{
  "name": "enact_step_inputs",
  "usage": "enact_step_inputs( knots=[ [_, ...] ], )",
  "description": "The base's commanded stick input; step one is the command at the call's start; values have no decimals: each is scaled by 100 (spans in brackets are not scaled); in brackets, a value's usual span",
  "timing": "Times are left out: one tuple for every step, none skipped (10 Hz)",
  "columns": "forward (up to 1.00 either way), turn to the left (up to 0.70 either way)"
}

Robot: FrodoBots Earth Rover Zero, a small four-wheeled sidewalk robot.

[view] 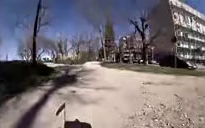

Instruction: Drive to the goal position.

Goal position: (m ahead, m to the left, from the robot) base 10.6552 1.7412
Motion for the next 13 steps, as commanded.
enact_step_inputs(
  knots=[
    [100,0],
    [100,0],
    [100,0],
    [100,0],
    [100,0],
    [100,0],
    [100,0],
    [100,0],
    [100,0],
    [100,0],
    [100,0],
    [100,0],
    [100,0]
  ],
)
